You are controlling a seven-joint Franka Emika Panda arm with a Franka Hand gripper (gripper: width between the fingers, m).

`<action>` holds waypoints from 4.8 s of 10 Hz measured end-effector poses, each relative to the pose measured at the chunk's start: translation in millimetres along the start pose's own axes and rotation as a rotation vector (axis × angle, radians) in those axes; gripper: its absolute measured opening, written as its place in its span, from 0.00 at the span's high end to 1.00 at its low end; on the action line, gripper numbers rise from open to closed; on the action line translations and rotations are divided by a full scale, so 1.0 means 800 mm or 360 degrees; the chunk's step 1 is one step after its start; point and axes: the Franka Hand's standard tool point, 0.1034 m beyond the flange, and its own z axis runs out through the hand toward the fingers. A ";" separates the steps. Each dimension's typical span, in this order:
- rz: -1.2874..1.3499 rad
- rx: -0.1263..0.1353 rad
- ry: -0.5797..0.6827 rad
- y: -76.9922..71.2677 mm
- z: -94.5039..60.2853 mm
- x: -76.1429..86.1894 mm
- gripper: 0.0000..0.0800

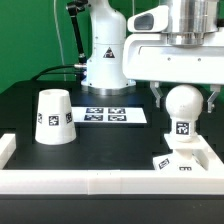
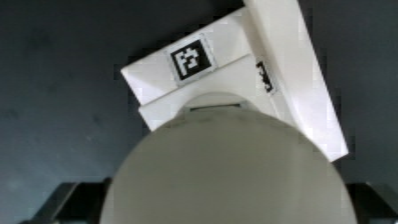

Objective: Assemble lamp

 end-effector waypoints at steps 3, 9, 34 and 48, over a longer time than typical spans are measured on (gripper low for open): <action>0.0281 0.0014 -0.0012 -0.001 0.000 -0.001 0.28; 0.1186 0.0088 -0.0164 -0.001 0.000 -0.002 0.28; -0.1398 0.0054 -0.0025 0.002 0.004 0.001 0.13; -0.1700 0.0034 -0.0011 -0.008 0.004 0.004 0.28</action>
Offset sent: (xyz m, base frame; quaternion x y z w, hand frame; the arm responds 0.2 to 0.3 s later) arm 0.0000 0.0000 0.0000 0.0000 0.0000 0.1938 0.9810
